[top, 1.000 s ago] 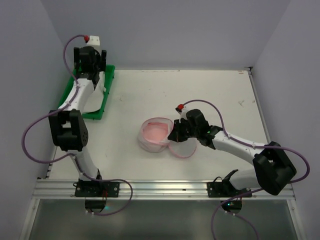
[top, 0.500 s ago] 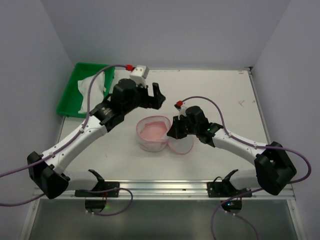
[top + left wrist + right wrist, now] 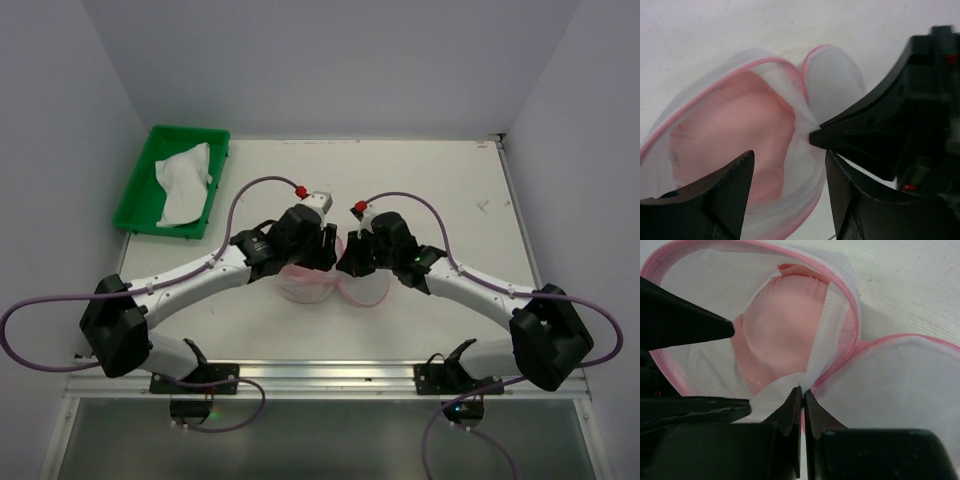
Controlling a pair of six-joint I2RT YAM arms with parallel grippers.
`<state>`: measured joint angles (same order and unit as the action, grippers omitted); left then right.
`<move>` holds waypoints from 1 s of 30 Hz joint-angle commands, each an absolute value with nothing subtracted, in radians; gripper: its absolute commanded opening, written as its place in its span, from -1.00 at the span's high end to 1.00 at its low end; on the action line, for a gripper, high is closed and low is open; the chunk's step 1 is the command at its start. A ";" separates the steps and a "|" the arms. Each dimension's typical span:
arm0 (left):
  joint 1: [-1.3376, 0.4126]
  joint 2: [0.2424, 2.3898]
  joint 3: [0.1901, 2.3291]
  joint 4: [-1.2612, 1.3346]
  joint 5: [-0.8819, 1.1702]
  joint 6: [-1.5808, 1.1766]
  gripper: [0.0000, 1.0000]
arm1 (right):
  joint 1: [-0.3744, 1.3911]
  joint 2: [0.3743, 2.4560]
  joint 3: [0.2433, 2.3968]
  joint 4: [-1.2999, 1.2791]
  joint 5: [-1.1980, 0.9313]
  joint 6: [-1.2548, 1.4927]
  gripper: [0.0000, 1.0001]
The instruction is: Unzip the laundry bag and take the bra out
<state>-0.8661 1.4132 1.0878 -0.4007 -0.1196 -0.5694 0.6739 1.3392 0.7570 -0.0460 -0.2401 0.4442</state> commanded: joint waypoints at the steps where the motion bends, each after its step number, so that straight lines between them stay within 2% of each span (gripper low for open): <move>1: -0.870 1.462 1.040 -0.423 -0.176 -0.611 -0.26 | 0.678 1.301 0.758 -0.034 -0.213 0.431 1.00; 5: -0.870 1.534 1.020 -0.414 -0.199 -0.618 -0.50 | 0.678 1.301 0.755 -0.037 -0.219 0.428 1.00; 6: -0.870 1.557 1.019 -0.408 -0.212 -0.620 -0.64 | 0.677 1.299 0.753 -0.037 -0.219 0.428 1.00; 9: -0.870 1.592 1.012 -0.384 -0.232 -0.629 -0.87 | 0.676 1.298 0.752 -0.035 -0.227 0.426 1.00; 12: -0.870 1.638 0.997 -0.357 -0.229 -0.630 -0.93 | 0.678 1.301 0.742 -0.020 -0.248 0.423 1.00; 14: -0.870 1.667 0.980 -0.347 -0.212 -0.641 -0.90 | 0.676 1.305 0.742 -0.012 -0.259 0.428 1.00; 17: -0.871 1.707 0.948 -0.330 -0.224 -0.664 -0.64 | 0.676 1.310 0.741 -0.006 -0.262 0.433 1.00; 18: -0.871 1.716 0.940 -0.327 -0.232 -0.669 -0.48 | 0.678 1.310 0.739 -0.006 -0.265 0.433 1.00; 20: -0.871 1.723 0.925 -0.316 -0.254 -0.681 -0.31 | 0.678 1.310 0.736 -0.006 -0.275 0.436 1.00; 21: -0.871 1.727 0.922 -0.314 -0.259 -0.686 -0.13 | 0.677 1.312 0.735 -0.006 -0.279 0.436 1.00; 23: -0.871 1.732 0.919 -0.313 -0.265 -0.693 0.05 | 0.678 1.313 0.733 -0.006 -0.284 0.436 1.00; 24: -0.871 1.729 0.919 -0.311 -0.264 -0.696 0.22 | 0.678 1.312 0.730 -0.006 -0.284 0.434 1.00; 26: -0.871 1.717 0.910 -0.302 -0.256 -0.696 0.44 | 0.678 1.312 0.727 -0.006 -0.269 0.431 1.00; 27: -0.871 1.692 0.904 -0.295 -0.256 -0.699 0.71 | 0.678 1.309 0.720 -0.006 -0.264 0.430 1.00; 30: -0.871 1.639 0.891 -0.281 -0.256 -0.687 1.00 | 0.678 1.305 0.709 -0.006 -0.252 0.428 1.00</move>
